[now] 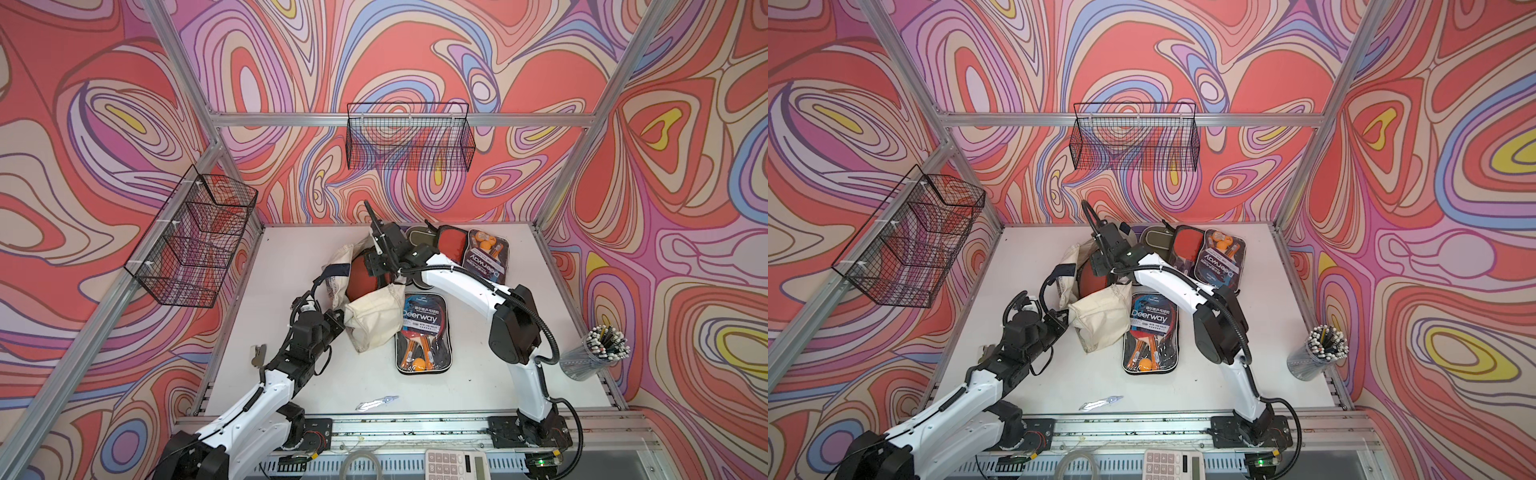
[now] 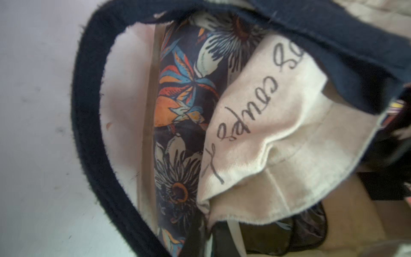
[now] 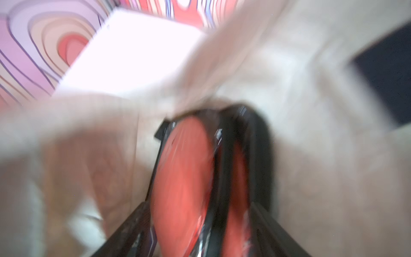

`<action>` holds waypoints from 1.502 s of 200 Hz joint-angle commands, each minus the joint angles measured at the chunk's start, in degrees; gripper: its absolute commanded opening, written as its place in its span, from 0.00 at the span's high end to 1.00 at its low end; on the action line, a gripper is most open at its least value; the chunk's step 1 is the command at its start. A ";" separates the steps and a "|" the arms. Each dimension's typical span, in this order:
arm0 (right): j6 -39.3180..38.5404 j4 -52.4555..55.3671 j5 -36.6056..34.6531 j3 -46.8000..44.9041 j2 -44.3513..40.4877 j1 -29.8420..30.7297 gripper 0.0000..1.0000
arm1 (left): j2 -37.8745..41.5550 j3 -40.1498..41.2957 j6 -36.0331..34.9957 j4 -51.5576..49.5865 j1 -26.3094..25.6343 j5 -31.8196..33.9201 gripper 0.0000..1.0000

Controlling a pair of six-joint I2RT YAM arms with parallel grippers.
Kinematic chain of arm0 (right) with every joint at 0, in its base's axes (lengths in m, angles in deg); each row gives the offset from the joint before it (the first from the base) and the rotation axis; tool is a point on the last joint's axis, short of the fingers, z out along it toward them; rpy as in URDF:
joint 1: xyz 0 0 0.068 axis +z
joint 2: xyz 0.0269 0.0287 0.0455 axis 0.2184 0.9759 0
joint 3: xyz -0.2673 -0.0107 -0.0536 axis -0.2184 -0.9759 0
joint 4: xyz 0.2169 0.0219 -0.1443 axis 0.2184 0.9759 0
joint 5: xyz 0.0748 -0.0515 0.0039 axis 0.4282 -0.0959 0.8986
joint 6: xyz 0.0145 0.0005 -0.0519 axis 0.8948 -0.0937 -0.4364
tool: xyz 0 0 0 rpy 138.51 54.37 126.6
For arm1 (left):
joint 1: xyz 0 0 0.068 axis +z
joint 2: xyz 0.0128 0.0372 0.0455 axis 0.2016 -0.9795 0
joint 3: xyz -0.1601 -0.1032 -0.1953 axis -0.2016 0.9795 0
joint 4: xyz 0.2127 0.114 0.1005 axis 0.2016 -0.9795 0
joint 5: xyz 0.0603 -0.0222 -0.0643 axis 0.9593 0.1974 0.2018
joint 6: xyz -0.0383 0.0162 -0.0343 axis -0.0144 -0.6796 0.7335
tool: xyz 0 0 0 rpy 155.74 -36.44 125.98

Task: Remove the ping pong set from the canvas bag
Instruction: Pick up the ping pong set from the canvas bag.

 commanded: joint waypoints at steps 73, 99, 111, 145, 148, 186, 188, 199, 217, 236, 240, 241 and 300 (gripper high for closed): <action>-1.28 3.04 5.87 3.52 2.13 -1.87 0.32 | -3.54 2.17 -1.29 -2.07 -1.05 2.06 1.00; -1.32 3.67 7.05 2.16 2.15 -1.68 0.34 | -2.22 -0.06 -1.92 -3.75 -1.04 3.11 1.00; -1.10 3.58 7.43 1.81 2.41 -1.71 0.34 | -1.91 -0.97 -1.95 -4.30 -0.99 3.31 1.00; -0.63 4.41 7.70 2.99 3.17 -1.16 0.36 | -0.44 -2.59 -1.29 -6.14 -0.92 4.63 1.00; -0.73 3.98 7.23 2.52 2.63 -1.00 0.36 | -0.15 -2.72 -1.35 -6.43 -1.05 4.94 1.00; -0.91 4.75 5.14 1.30 -3.69 -0.87 0.35 | 3.20 -2.40 -2.09 -10.01 -0.95 8.54 1.00; -0.98 4.97 4.97 1.30 -4.02 -0.83 0.35 | 3.20 -2.37 -2.10 -10.02 -0.91 8.55 1.00; -1.00 5.37 4.53 1.14 -5.67 -0.82 0.35 | 2.82 -2.21 -2.12 -9.89 -0.90 8.42 1.00; -1.13 6.05 3.98 1.03 -7.37 -0.82 0.34 | 1.69 -2.04 -1.85 -8.96 -0.91 7.85 1.00; -1.19 6.21 4.17 0.60 -8.13 -0.82 0.34 | 0.71 -1.85 -1.36 -7.98 -0.91 7.63 1.00; -1.20 6.29 4.27 0.52 -8.02 -0.82 0.34 | 0.61 -1.89 -1.40 -7.71 -0.92 7.51 1.00; -1.19 6.34 4.33 0.52 -8.02 -0.82 0.34 | 0.59 -1.90 -1.36 -7.68 -0.95 7.46 1.00; -0.88 5.04 7.90 -0.95 -4.19 -0.88 0.34 | 2.19 -2.74 -2.29 -9.10 -0.93 8.20 1.00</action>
